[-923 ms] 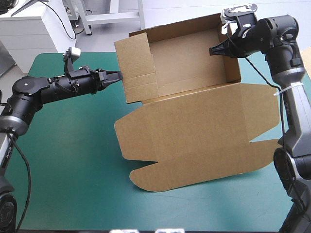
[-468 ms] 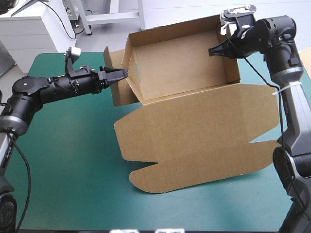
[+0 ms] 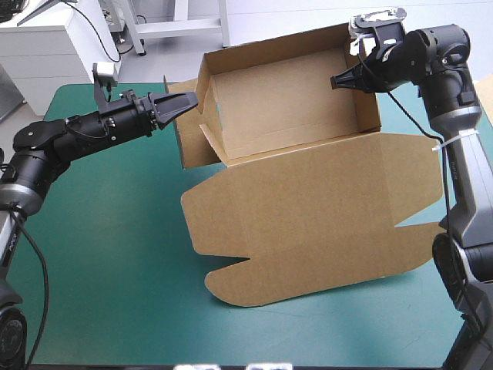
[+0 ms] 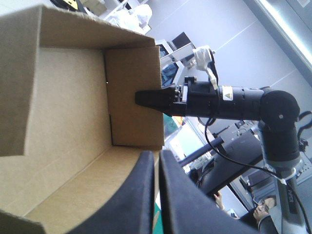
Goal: Fold the box
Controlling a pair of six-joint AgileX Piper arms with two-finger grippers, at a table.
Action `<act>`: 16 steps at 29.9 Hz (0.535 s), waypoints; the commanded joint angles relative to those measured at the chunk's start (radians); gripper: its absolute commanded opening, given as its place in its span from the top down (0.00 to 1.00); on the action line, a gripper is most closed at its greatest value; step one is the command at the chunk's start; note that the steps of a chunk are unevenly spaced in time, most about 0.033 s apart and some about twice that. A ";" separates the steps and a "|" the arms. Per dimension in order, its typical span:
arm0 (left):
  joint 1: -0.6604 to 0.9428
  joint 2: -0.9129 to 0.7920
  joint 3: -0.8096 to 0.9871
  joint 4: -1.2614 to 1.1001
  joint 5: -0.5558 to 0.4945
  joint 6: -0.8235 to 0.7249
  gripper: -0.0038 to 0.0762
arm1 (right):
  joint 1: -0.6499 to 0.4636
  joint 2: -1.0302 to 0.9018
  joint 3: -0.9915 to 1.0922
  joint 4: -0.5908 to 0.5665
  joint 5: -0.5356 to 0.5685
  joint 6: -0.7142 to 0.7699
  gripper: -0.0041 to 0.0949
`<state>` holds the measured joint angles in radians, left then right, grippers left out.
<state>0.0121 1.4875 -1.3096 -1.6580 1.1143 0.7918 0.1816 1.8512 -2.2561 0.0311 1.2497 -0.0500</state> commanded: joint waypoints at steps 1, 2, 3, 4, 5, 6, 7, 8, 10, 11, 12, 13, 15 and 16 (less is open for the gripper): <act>0.076 -0.039 -0.032 -0.128 0.026 0.005 0.96 | -0.005 -0.073 -0.030 0.037 -0.005 -0.011 0.96; 0.111 -0.039 -0.032 -0.128 0.038 0.003 0.96 | -0.005 -0.080 -0.030 0.040 -0.005 -0.020 0.96; 0.142 -0.039 -0.032 -0.128 0.046 0.001 0.96 | -0.005 -0.088 -0.030 0.042 -0.005 -0.029 0.96; 0.184 -0.039 -0.032 -0.126 0.057 -0.004 0.96 | -0.005 -0.099 -0.030 0.042 -0.005 -0.029 0.96; 0.227 -0.039 -0.032 -0.120 0.070 -0.013 0.96 | -0.005 -0.107 -0.030 0.040 -0.005 -0.029 0.96; 0.263 -0.039 -0.032 -0.108 0.081 -0.015 0.96 | -0.005 -0.117 -0.030 0.040 -0.005 -0.029 0.96; 0.305 -0.039 -0.032 -0.089 0.087 -0.015 0.96 | -0.005 -0.127 -0.030 0.040 -0.005 -0.031 0.96; 0.344 -0.039 -0.032 -0.058 0.088 -0.015 0.96 | -0.005 -0.137 -0.030 0.042 -0.005 -0.031 0.96; 0.410 -0.039 -0.032 0.029 0.090 -0.015 0.96 | -0.005 -0.153 -0.030 0.060 -0.005 -0.031 0.96; 0.436 -0.039 -0.032 0.062 0.085 -0.015 0.96 | -0.005 -0.159 -0.030 0.071 -0.005 -0.033 0.96; 0.453 -0.039 -0.032 0.122 0.079 -0.015 0.96 | -0.005 -0.166 -0.030 0.079 -0.005 -0.036 0.96; 0.470 -0.039 -0.032 0.182 0.071 -0.015 0.96 | -0.005 -0.170 -0.030 0.091 -0.005 -0.043 0.96; 0.478 -0.039 -0.032 0.293 0.035 -0.011 0.96 | -0.005 -0.179 -0.030 0.126 -0.005 -0.047 0.96; 0.478 -0.039 -0.032 0.343 0.004 -0.018 0.96 | -0.005 -0.184 -0.030 0.140 -0.005 -0.052 0.96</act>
<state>0.4824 1.4875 -1.3100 -1.3774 1.1536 0.7807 0.1816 1.7296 -2.2561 0.1120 1.2506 -0.0955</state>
